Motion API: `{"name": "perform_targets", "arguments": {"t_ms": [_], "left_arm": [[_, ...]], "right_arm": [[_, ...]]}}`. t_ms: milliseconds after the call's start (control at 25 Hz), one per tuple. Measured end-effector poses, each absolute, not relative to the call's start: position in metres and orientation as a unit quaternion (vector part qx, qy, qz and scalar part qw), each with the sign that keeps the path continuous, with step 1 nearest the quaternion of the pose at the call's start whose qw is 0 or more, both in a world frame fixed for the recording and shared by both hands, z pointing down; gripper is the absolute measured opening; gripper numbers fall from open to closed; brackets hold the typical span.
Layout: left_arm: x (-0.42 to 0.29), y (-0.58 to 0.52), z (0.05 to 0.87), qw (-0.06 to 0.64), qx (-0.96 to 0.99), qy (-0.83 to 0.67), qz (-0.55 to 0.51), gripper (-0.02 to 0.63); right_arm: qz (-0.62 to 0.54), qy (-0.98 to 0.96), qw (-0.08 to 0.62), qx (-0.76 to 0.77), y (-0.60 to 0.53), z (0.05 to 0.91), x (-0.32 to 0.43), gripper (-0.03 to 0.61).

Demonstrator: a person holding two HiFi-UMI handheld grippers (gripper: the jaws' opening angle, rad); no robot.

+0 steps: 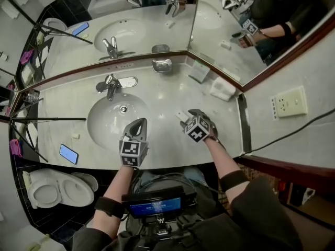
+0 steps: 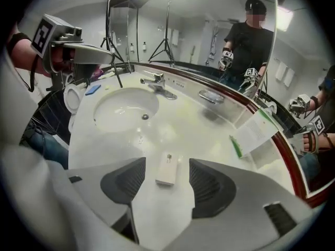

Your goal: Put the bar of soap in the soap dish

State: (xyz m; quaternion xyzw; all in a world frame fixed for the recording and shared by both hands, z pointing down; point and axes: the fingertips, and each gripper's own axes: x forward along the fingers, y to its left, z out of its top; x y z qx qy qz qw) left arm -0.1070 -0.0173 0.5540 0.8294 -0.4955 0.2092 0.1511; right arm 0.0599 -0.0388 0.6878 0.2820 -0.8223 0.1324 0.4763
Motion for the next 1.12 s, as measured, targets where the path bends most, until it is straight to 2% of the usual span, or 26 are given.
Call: {"name": "perform_targets", "arguments": {"t_ms": [200, 480, 520, 640, 960, 1120], "left_arm": [[-0.106, -0.016, 0.565, 0.159, 0.829, -0.49, 0.217, -0.003], [-0.107, -0.018, 0.575, 0.166, 0.829, -0.486, 0.222, -0.003], [-0.107, -0.018, 0.576, 0.167, 0.828, -0.486, 0.222, -0.003], [-0.109, -0.016, 0.576, 0.168, 0.828, -0.488, 0.221, -0.003], [-0.11, -0.015, 0.576, 0.17, 0.826, -0.491, 0.218, -0.003], [-0.109, -0.017, 0.575, 0.169, 0.827, -0.491, 0.217, -0.003]], "right_arm": [[0.163, -0.797, 0.522, 0.255, -0.039, 0.731, 0.061, 0.291], [0.191, -0.78, 0.544, 0.243, -0.041, 0.762, 0.062, 0.29], [0.198, -0.779, 0.545, 0.24, -0.039, 0.765, 0.062, 0.284], [0.211, -0.774, 0.548, 0.237, -0.036, 0.77, 0.062, 0.197], [0.21, -0.775, 0.541, 0.252, -0.039, 0.764, 0.067, 0.189], [0.206, -0.79, 0.509, 0.271, -0.048, 0.746, 0.065, 0.189]]}}
